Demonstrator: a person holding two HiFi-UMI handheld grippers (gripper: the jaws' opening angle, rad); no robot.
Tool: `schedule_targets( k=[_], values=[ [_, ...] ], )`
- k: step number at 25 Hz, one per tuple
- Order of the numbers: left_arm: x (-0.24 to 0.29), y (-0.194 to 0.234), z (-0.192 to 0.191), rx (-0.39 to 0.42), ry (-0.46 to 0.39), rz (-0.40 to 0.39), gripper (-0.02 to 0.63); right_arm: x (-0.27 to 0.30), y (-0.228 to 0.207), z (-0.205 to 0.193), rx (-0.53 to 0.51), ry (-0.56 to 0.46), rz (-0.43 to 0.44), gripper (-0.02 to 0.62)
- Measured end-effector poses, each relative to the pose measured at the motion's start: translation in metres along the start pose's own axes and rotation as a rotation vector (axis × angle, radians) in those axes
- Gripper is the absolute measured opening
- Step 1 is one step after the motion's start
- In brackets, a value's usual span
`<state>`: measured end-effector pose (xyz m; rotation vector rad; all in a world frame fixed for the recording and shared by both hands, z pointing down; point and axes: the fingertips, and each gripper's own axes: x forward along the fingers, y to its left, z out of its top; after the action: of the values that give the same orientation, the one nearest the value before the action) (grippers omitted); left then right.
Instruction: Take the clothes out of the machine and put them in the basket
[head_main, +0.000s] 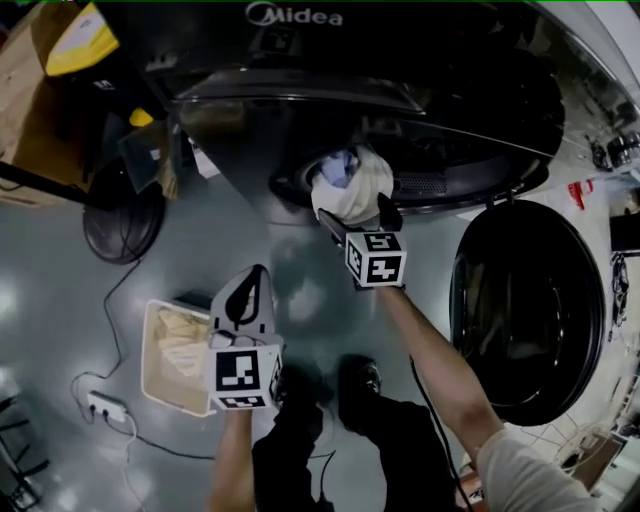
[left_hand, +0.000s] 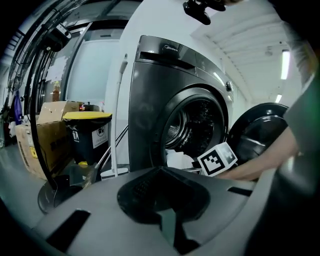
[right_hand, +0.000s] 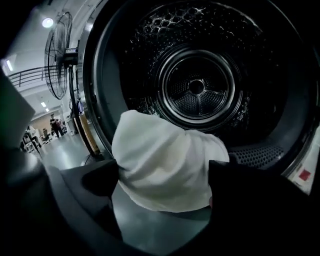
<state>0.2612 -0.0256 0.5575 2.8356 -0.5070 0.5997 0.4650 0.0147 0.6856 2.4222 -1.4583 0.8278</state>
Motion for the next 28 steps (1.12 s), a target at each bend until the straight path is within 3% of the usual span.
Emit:
schedule_targets(
  k=[4,8,15,17,28],
  values=[
    [0.011,0.011,-0.002,-0.01,-0.012,-0.001,0.017,0.019,0.0,-0.009,-0.012,0.009,0.039,0.543],
    [0.015,0.021,-0.005,-0.021,-0.021,0.008,0.017,0.018,0.002,-0.01,-0.072,-0.003,0.016,0.535],
    [0.005,0.02,0.0,-0.038,-0.014,0.009,0.017,0.009,0.018,-0.011,-0.162,0.087,0.032,0.239],
    [-0.002,0.019,0.005,-0.042,-0.015,0.012,0.017,0.003,0.017,-0.009,-0.156,0.11,0.038,0.197],
    [-0.069,-0.005,0.046,-0.084,0.014,0.025,0.017,-0.096,0.043,0.047,-0.111,0.085,0.062,0.179]
  ],
)
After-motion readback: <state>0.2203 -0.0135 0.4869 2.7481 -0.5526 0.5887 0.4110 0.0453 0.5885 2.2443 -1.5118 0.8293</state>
